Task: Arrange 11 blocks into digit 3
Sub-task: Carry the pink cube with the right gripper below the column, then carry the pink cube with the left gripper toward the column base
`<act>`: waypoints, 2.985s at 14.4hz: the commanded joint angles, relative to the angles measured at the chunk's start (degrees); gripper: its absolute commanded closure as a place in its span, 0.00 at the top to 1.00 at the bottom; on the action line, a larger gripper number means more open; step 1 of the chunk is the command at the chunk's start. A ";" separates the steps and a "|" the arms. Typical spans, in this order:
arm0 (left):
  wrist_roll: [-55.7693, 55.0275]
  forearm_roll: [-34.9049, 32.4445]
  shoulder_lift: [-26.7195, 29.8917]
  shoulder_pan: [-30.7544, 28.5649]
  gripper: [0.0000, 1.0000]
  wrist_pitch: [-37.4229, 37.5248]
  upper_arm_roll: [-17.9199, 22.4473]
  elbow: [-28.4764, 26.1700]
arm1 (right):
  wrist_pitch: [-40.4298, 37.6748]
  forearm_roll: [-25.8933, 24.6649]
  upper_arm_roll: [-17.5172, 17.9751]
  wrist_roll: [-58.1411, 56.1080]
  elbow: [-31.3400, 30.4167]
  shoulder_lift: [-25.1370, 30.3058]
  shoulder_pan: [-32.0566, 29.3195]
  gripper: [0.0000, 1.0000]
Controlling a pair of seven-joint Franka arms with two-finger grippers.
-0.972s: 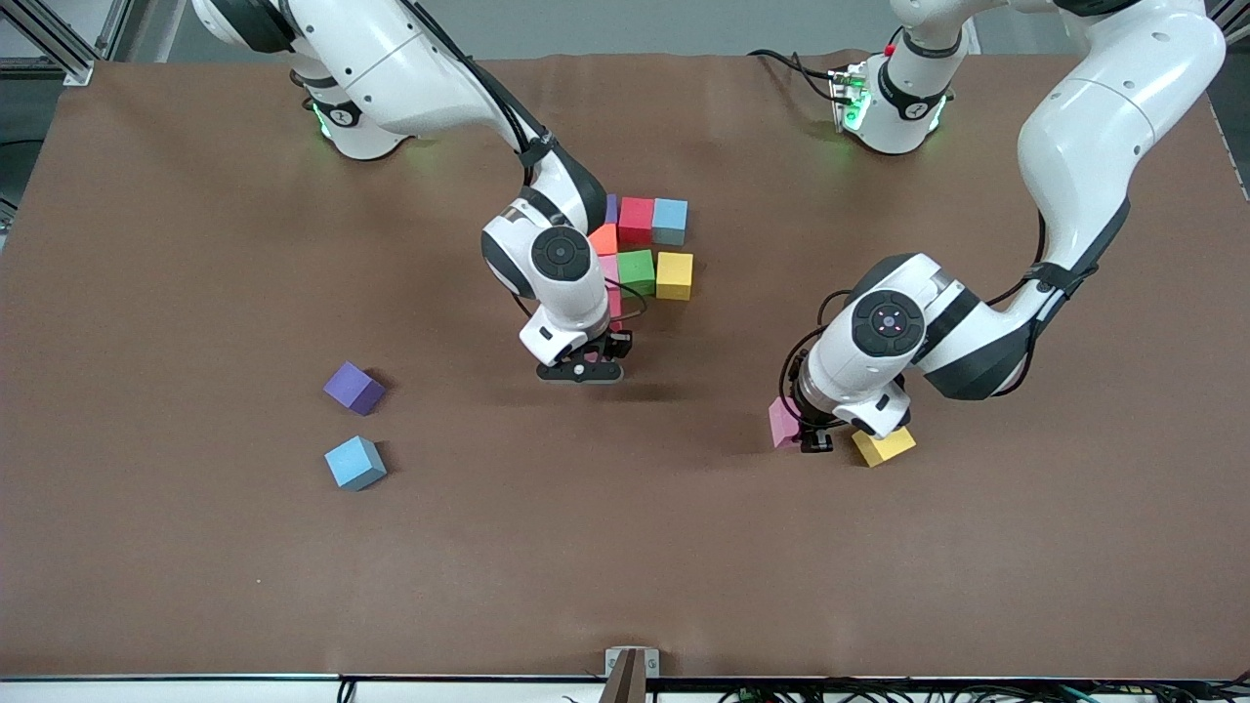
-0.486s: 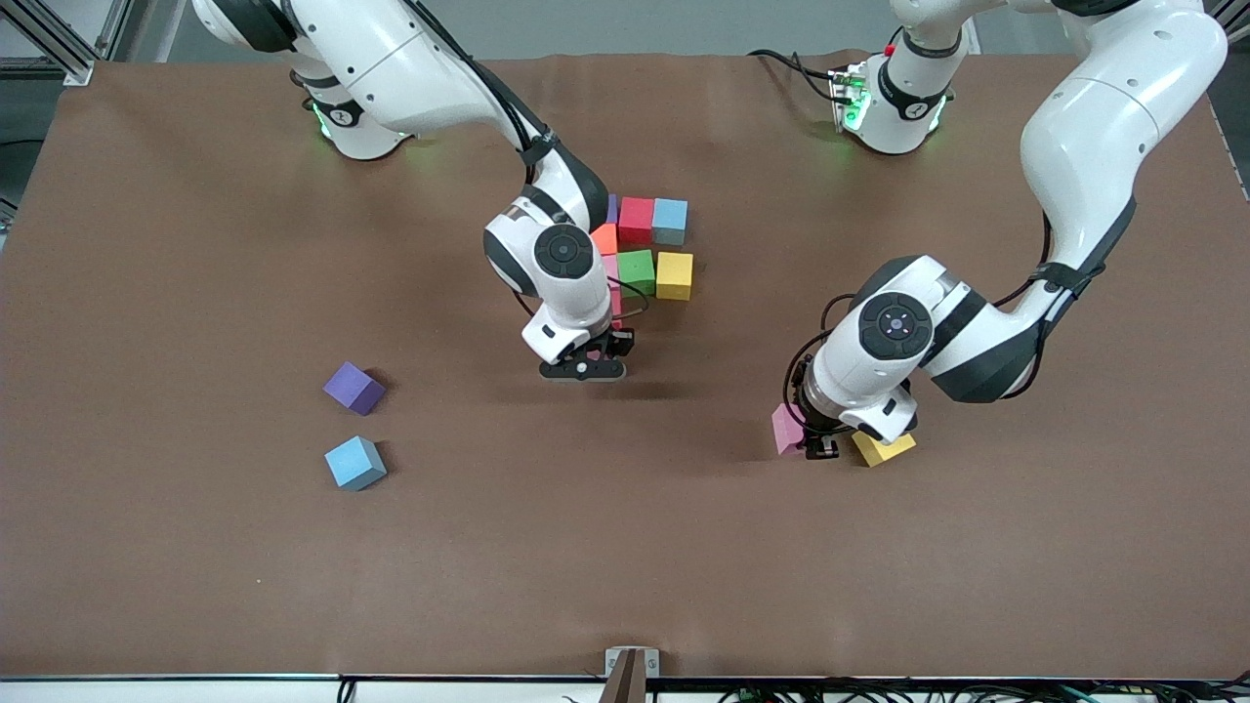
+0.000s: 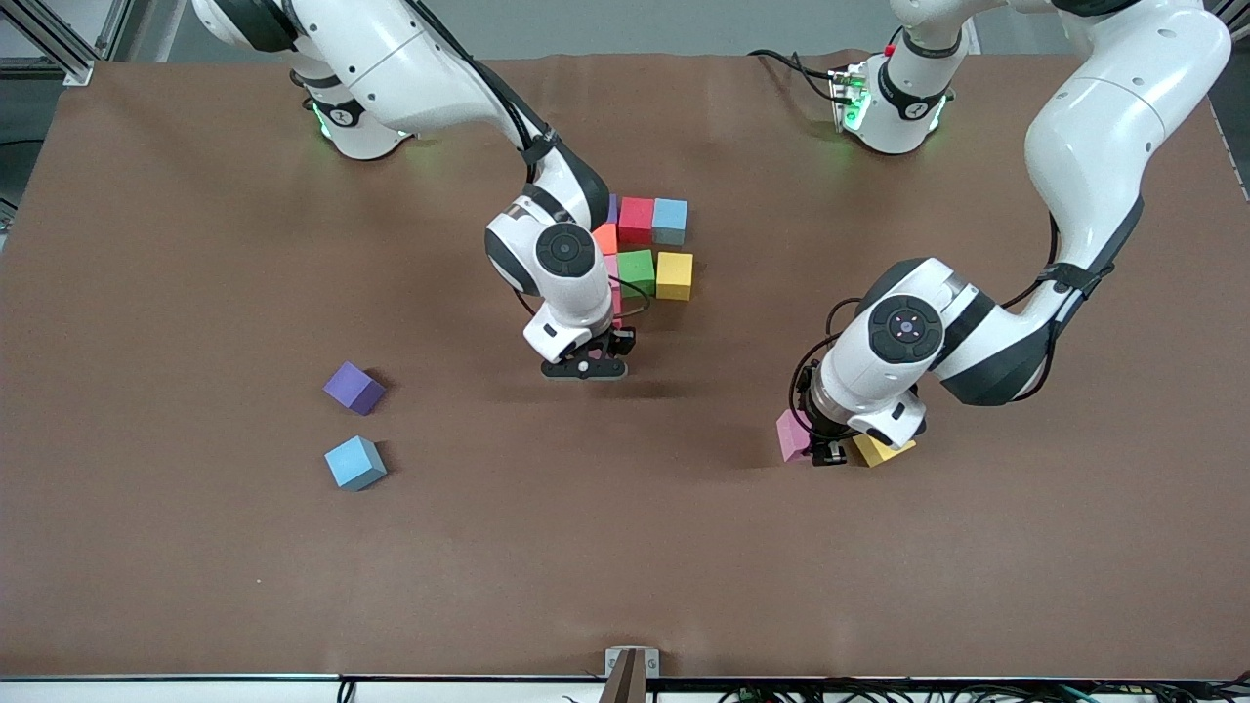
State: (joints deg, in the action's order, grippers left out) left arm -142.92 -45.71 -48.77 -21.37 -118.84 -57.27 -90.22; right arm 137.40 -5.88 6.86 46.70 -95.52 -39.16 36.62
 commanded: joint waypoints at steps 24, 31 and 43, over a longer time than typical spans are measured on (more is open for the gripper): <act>4.66 -0.35 -0.45 7.12 0.21 0.36 1.46 2.77 | -2.04 -0.97 -0.01 2.60 -2.92 2.07 1.70 0.03; 5.29 0.36 -1.85 15.21 0.21 0.19 7.61 4.09 | -1.96 -0.97 0.08 2.69 -2.92 1.98 1.70 0.03; 2.30 3.52 -3.87 24.62 0.21 -1.75 14.12 8.13 | -2.13 -0.97 0.08 2.69 -2.92 2.07 2.14 0.03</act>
State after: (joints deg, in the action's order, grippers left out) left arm -140.64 -43.29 -52.47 2.59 -120.28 -43.86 -83.29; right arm 135.55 -5.88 7.05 47.76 -95.55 -38.92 37.99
